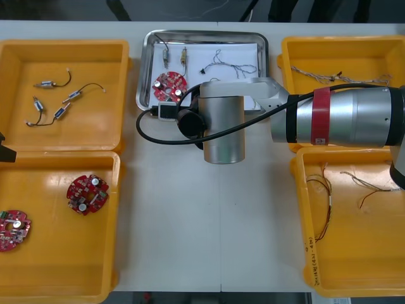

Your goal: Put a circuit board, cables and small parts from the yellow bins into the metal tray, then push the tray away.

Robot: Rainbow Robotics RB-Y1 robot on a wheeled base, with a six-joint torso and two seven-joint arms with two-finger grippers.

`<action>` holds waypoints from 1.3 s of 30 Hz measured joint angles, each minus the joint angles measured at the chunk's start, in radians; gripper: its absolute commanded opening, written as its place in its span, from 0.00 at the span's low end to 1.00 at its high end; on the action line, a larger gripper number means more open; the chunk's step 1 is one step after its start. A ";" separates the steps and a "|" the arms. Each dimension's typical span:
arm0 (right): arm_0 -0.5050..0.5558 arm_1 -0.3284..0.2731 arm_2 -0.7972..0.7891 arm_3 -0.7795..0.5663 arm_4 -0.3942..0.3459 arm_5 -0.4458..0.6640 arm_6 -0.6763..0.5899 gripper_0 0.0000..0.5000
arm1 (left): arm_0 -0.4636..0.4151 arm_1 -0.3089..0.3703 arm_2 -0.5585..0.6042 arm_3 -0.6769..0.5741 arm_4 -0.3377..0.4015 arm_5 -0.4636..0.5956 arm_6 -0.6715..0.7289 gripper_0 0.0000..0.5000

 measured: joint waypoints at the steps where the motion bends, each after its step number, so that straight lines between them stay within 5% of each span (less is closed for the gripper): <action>1: 0.000 0.000 0.000 0.000 0.000 0.000 0.000 1.00 | 0.000 0.000 0.000 0.000 0.000 0.000 0.000 1.00; 9: -0.002 0.000 0.000 -0.002 -0.007 0.001 0.000 1.00 | 0.000 0.000 0.000 0.000 0.000 0.000 0.000 1.00; 15: -0.009 0.000 -0.011 -0.034 -0.084 0.031 0.000 1.00 | 0.000 0.000 0.000 0.000 0.000 0.000 0.000 1.00; 28: 0.008 0.002 -0.185 -0.261 -0.170 0.355 0.000 1.00 | 0.000 0.000 0.000 0.000 0.000 0.000 0.000 1.00; 39: 0.224 0.003 -0.491 -0.561 -0.133 0.722 -0.001 1.00 | 0.000 0.000 0.000 0.000 0.000 0.000 0.000 1.00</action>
